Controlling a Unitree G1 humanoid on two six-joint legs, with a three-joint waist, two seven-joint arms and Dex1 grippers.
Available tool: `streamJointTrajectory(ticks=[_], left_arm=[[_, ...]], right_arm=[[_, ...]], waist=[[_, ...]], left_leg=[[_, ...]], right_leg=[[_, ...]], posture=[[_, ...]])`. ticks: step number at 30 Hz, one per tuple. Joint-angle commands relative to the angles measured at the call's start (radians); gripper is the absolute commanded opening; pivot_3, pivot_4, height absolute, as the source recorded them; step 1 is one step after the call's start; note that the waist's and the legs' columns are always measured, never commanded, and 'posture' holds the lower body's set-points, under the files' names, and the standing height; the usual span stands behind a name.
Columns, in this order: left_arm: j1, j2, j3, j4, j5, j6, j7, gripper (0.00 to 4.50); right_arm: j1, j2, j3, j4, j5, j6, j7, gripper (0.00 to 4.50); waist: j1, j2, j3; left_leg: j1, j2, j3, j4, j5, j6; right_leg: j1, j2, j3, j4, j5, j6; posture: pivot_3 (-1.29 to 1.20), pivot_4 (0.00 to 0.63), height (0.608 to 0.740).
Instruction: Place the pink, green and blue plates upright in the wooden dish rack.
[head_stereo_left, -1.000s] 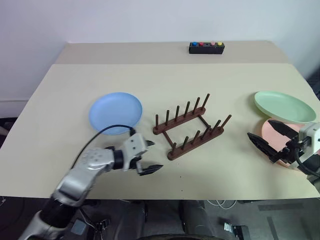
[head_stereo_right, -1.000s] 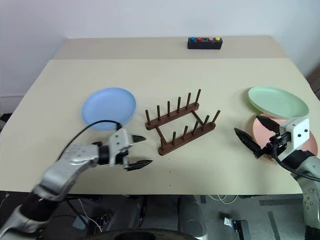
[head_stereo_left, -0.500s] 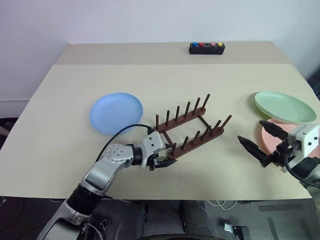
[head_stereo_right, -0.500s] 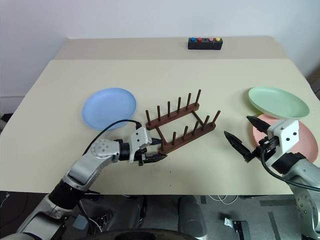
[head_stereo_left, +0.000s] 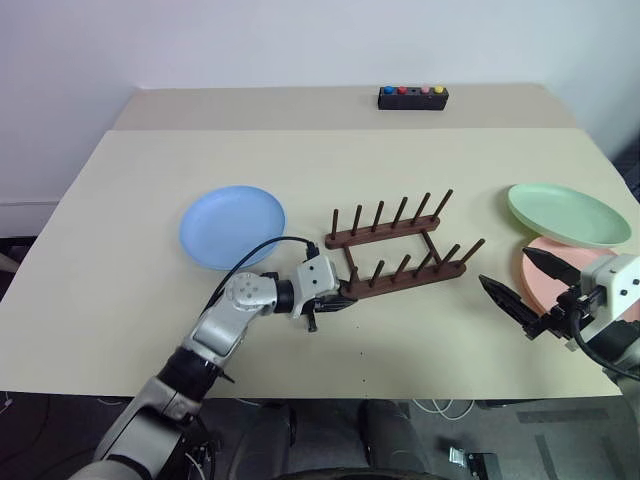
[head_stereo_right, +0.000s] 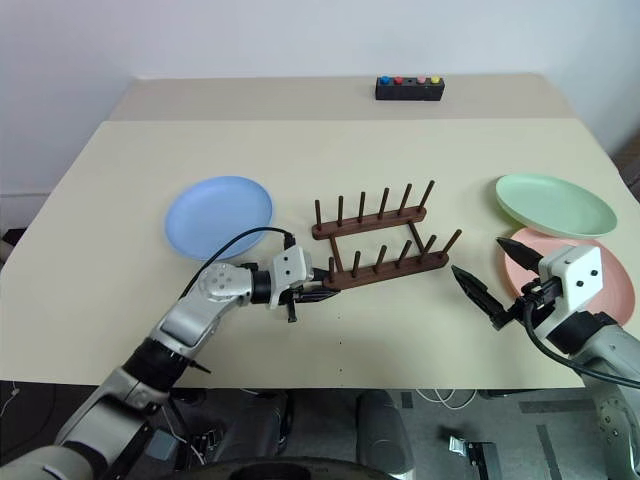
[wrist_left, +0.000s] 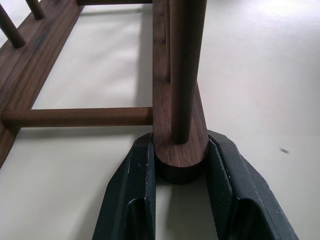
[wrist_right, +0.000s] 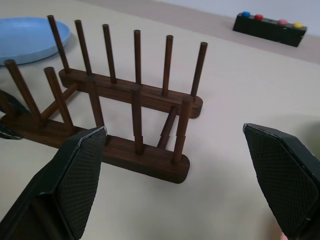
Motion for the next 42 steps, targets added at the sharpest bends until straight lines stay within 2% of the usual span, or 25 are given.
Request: streamJointTrajectory(ticks=[1,6,11,20,22,28,32,37,40,42], left_arm=[[-0.087,-0.033,-0.028,0.126,0.014,-0.068,-0.081,0.77],[-0.207,-0.089,-0.029,0.311,0.018,-0.142,-0.177,0.77],[-0.252,-0.123,-0.021,0.412,0.036,-0.207,-0.216,0.77],[-0.257,-0.133,-0.004,0.455,0.049,-0.241,-0.237,0.77],[-0.253,-0.137,0.003,0.449,0.047,-0.233,-0.237,1.83],[-0.227,-0.137,0.029,0.392,0.023,-0.188,-0.24,4.47],[-0.205,-0.116,0.049,0.332,0.007,-0.14,-0.237,4.47],[-0.145,-0.037,0.113,0.203,-0.026,-0.057,-0.215,4.47],[-0.082,0.027,0.126,0.107,-0.052,-0.012,-0.252,3.59],[-0.031,0.057,0.115,0.029,-0.068,0.009,-0.274,2.68]], right_arm=[[0.021,-0.015,-0.06,-0.008,0.018,-0.008,0.018,4.5],[0.066,-0.016,-0.101,-0.017,0.015,-0.012,0.038,4.5],[0.1,0.014,-0.106,-0.054,0.017,-0.016,0.021,4.5],[0.114,0.03,-0.104,-0.069,0.013,-0.018,0.003,4.5],[0.109,0.027,-0.102,-0.065,0.012,-0.017,0.003,4.5],[0.085,0.011,-0.1,-0.047,0.009,-0.009,0.011,4.5],[0.082,-0.007,-0.109,-0.028,0.002,-0.009,0.025,4.5],[0.131,-0.042,-0.147,0.017,-0.034,-0.015,0.058,4.5],[0.18,-0.052,-0.153,0.016,-0.033,-0.007,0.095,3.6],[0.205,-0.055,-0.133,-0.003,-0.035,0.004,0.109,2.75]], waist=[[0.0,0.0,0.0],[0.0,-0.001,0.0],[-0.003,-0.001,0.001],[-0.003,-0.001,0.001],[-0.003,-0.001,0.001],[-0.002,-0.001,0.001],[-0.003,-0.001,0.001],[-0.003,-0.001,0.001],[-0.004,-0.001,0.001],[-0.003,-0.001,0.001]], left_leg=[[0.0,0.0,0.0,0.0,0.0,0.0],[-0.001,0.0,0.0,0.0,0.0,0.0],[-0.001,0.0,0.0,-0.001,0.0,0.0],[-0.001,0.0,0.0,-0.001,0.0,0.0],[-0.001,0.0,0.0,-0.001,0.0,0.001],[-0.001,0.0,0.0,-0.001,0.0,0.001],[-0.001,0.0,0.0,-0.001,0.0,0.001],[-0.001,0.0,0.0,-0.002,0.0,0.001],[-0.001,0.0,0.0,-0.002,0.0,0.001],[-0.001,0.0,0.0,-0.002,0.0,0.001]], right_leg=[[0.0,0.0,0.0,0.0,0.0,0.0],[0.0,0.0,0.0,0.0,0.0,0.001],[-0.001,0.0,0.0,0.0,0.0,0.002],[-0.001,0.0,0.0,0.0,0.0,0.002],[-0.001,0.0,0.0,0.0,0.0,0.002],[-0.001,0.0,0.0,0.0,0.0,0.002],[-0.001,0.0,0.0,0.0,0.0,0.002],[-0.001,0.0,0.0,0.0,0.0,0.002],[-0.002,0.0,0.0,0.0,-0.001,0.002],[-0.002,0.0,0.0,0.0,-0.001,0.002]], posture=[[0.0,0.15,0.74],[0.0,0.15,0.74],[0.0,0.15,0.74],[0.0,0.15,0.74],[0.0,0.15,0.74],[0.0,0.15,0.74],[0.0,0.15,0.74],[0.0,0.15,0.74],[0.0,0.15,0.74],[0.0,0.15,0.74]])
